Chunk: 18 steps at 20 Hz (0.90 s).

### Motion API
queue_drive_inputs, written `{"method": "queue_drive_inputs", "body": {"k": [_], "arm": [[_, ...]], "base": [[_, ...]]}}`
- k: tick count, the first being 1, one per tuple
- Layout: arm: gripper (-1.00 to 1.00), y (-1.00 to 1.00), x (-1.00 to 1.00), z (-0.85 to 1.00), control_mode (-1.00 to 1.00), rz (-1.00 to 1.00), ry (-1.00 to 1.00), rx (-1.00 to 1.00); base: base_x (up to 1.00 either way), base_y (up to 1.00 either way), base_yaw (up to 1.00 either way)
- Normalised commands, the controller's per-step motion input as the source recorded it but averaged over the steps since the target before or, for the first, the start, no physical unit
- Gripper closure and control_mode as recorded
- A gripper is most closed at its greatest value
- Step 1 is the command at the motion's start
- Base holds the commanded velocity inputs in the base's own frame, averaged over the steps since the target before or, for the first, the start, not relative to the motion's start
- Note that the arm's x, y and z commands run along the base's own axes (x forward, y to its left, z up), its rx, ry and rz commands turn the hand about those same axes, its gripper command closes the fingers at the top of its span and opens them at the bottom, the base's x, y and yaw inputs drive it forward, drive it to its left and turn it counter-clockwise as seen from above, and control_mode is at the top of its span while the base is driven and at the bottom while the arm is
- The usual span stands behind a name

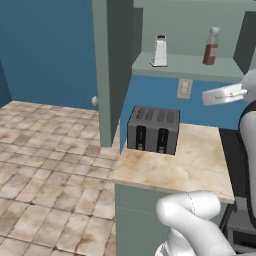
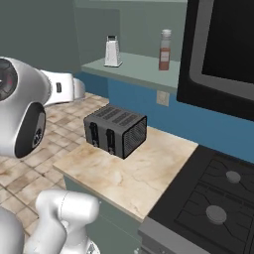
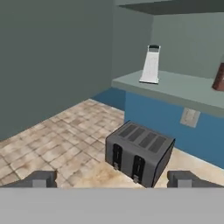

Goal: Pick the cheese from the fridge and the cheese grater from the cabinet and place them next to the salad bowl.

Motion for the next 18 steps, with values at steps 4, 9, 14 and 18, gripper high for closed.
{"method": "queue_drive_inputs", "body": {"k": [4,9,14,18], "arm": [[-1.00,-0.07,0.04,0.55,-1.00,0.01,-0.29,0.00],[-1.00,-0.04,0.08,0.29,-1.00,-0.06,-0.18,0.00],[-1.00,0.00,0.35,0.00,-1.00,-0.21,0.00,0.00],[-1.00,0.00,0.00,0.00,-1.00,0.00,0.00,0.00]], "base": [[0.00,0.00,0.00],[0.00,0.00,0.00],[0.00,0.00,0.00],[0.00,0.00,0.00]]}}
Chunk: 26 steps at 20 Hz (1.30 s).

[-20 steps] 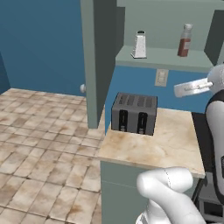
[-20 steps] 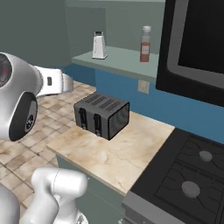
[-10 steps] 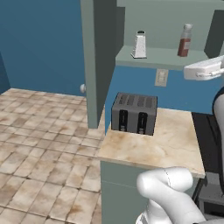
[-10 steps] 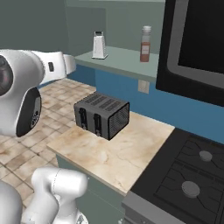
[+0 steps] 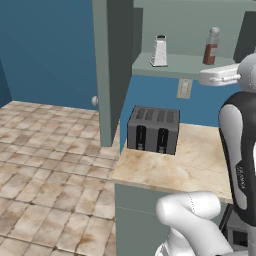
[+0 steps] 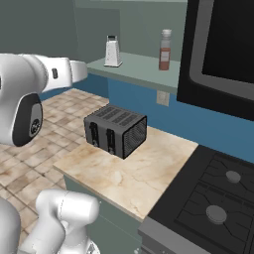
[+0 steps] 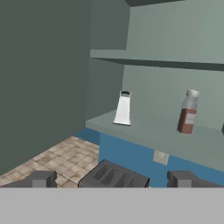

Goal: Pick the cheese from the fridge and the cheese grater from the cabinet and place them next to the salad bowl.

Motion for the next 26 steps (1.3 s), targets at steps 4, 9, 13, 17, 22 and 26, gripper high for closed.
{"method": "queue_drive_inputs", "body": {"k": [4,9,13,17,22,26], "arm": [[-1.00,-0.07,0.42,-0.02,-1.00,-0.11,0.00,0.00],[-1.00,-0.08,0.56,0.00,-1.00,-0.08,0.00,0.00],[-1.00,0.00,0.64,0.00,-1.00,-0.14,0.00,0.00],[-1.00,0.00,0.61,0.00,-1.00,-0.07,-0.01,0.06],[-1.00,-0.27,0.67,-0.01,-1.00,0.05,0.01,0.18],[-1.00,-0.21,0.65,-0.01,-1.00,0.23,0.06,0.10]], "base": [[0.00,0.00,0.00],[0.00,0.00,0.00],[0.00,0.00,0.00],[0.00,0.00,0.00],[0.00,0.00,0.00],[0.00,0.00,0.00]]}}
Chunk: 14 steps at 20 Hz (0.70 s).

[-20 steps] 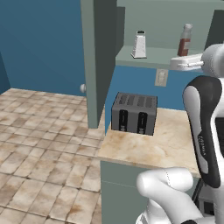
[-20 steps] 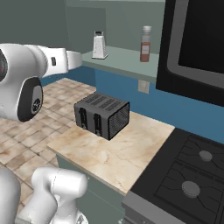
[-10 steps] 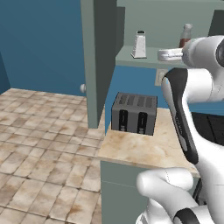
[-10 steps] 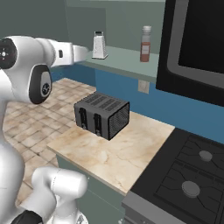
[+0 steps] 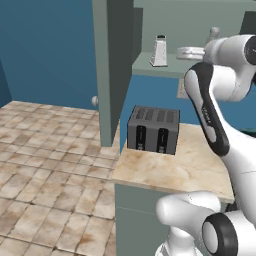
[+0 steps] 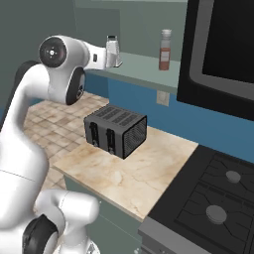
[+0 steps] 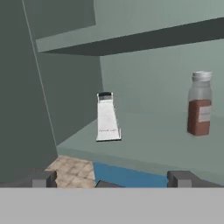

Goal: Pick the cheese from the fridge and the cheese grater from the cabinet and place them next to the salad bowl.

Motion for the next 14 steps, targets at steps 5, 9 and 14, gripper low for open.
{"method": "queue_drive_inputs", "body": {"k": [5,9,14], "arm": [[-1.00,0.00,0.35,0.00,-1.00,0.14,0.00,0.00],[-1.00,0.14,0.22,0.00,-1.00,0.02,0.00,-0.02],[-1.00,0.17,0.20,0.00,-1.00,-0.01,0.00,-0.03]], "base": [[0.00,0.00,0.00],[0.00,0.00,0.00],[0.00,0.00,0.00]]}}
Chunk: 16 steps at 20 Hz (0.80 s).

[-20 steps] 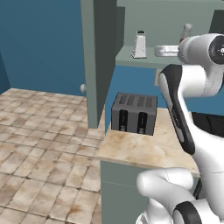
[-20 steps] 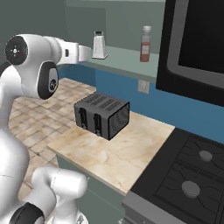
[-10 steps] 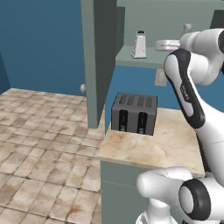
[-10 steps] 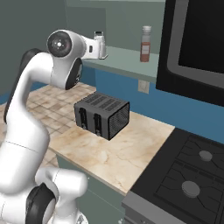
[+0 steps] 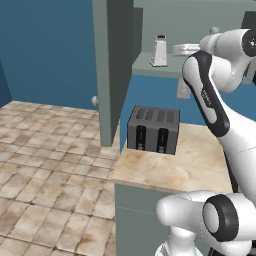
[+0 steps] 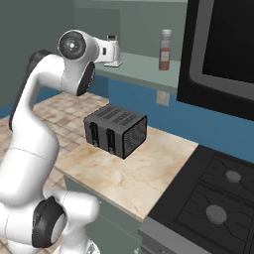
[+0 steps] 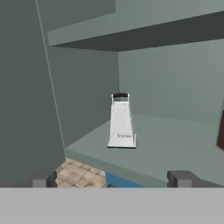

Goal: Pick the cheese from the fridge and the cheese grater from the cabinet and place them next to the salad bowl.

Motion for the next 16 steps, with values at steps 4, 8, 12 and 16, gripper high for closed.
{"method": "queue_drive_inputs", "body": {"k": [4,8,12,16], "arm": [[-1.00,0.12,0.17,-0.14,-1.00,-0.05,-0.01,-0.07],[-1.00,-0.01,0.30,-0.16,-1.00,-0.07,0.07,-0.05],[-1.00,-0.11,0.49,-0.03,-1.00,-0.01,0.12,0.00],[-1.00,0.00,0.34,0.00,-1.00,0.00,0.03,0.00]], "base": [[0.00,0.00,0.00],[0.00,0.00,0.00],[0.00,0.00,0.00],[0.00,0.00,0.00]]}}
